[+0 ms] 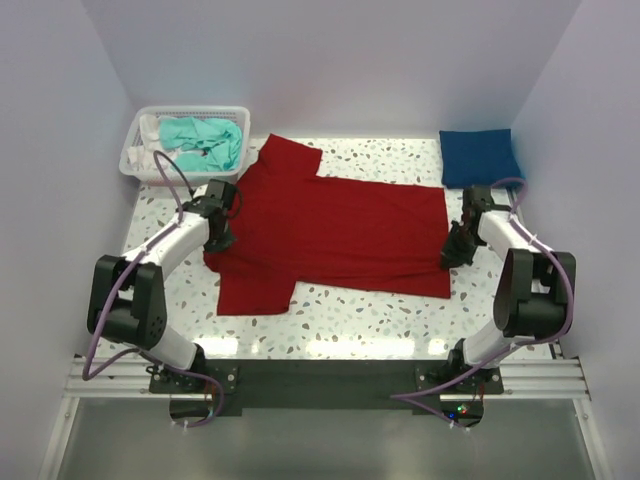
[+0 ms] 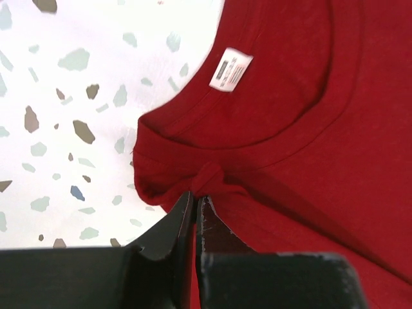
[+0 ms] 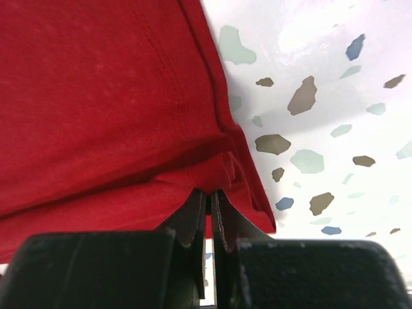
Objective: Fold and stack the t-shirts
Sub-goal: Fold the tshirt
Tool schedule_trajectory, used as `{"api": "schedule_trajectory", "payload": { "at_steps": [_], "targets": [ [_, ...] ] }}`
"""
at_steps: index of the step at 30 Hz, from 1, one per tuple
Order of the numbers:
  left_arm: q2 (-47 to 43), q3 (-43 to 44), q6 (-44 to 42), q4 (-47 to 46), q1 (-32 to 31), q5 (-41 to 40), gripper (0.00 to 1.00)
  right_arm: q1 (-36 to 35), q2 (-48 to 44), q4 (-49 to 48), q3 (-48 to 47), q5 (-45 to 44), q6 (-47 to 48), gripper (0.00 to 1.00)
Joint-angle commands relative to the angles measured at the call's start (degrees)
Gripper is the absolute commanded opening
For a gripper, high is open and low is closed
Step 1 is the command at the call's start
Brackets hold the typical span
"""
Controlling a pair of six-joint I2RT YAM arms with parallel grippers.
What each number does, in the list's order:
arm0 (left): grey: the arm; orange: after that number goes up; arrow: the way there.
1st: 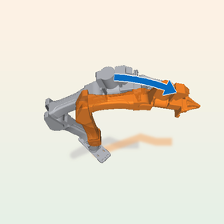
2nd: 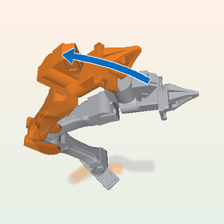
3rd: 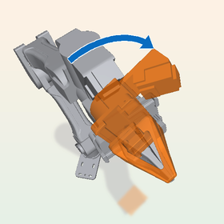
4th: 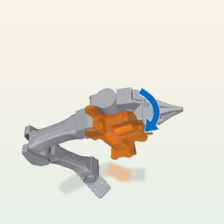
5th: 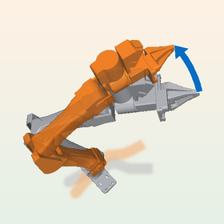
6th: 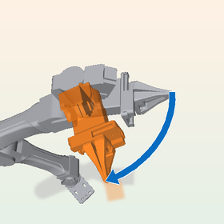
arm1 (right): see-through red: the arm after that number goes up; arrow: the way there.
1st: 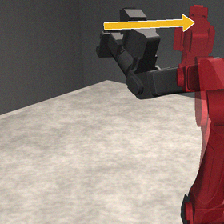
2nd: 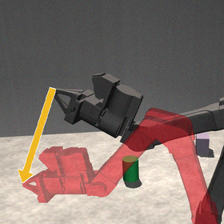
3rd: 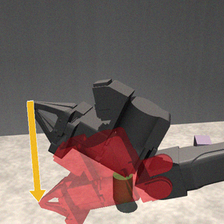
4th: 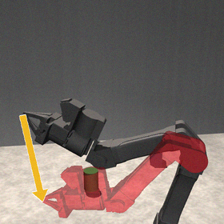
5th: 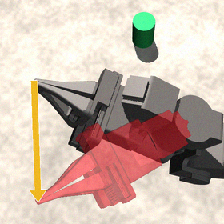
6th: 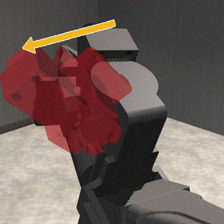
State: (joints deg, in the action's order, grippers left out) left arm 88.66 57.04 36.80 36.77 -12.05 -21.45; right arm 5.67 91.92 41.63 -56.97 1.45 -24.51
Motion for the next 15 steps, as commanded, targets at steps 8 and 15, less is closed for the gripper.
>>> {"api": "schedule_trajectory", "payload": {
  "at_steps": [8,15],
  "targets": [
    [0.5,5.2,-1.9,-1.3,0.5,-2.2,0.00,0.0,-0.6,0.7,-6.2,-2.7,-0.9,0.00],
    [5.9,4.8,-2.7,-6.5,0.6,-1.9,0.01,0.0,3.4,-1.9,-5.3,-3.4,-1.0,0.01]
  ]
}}
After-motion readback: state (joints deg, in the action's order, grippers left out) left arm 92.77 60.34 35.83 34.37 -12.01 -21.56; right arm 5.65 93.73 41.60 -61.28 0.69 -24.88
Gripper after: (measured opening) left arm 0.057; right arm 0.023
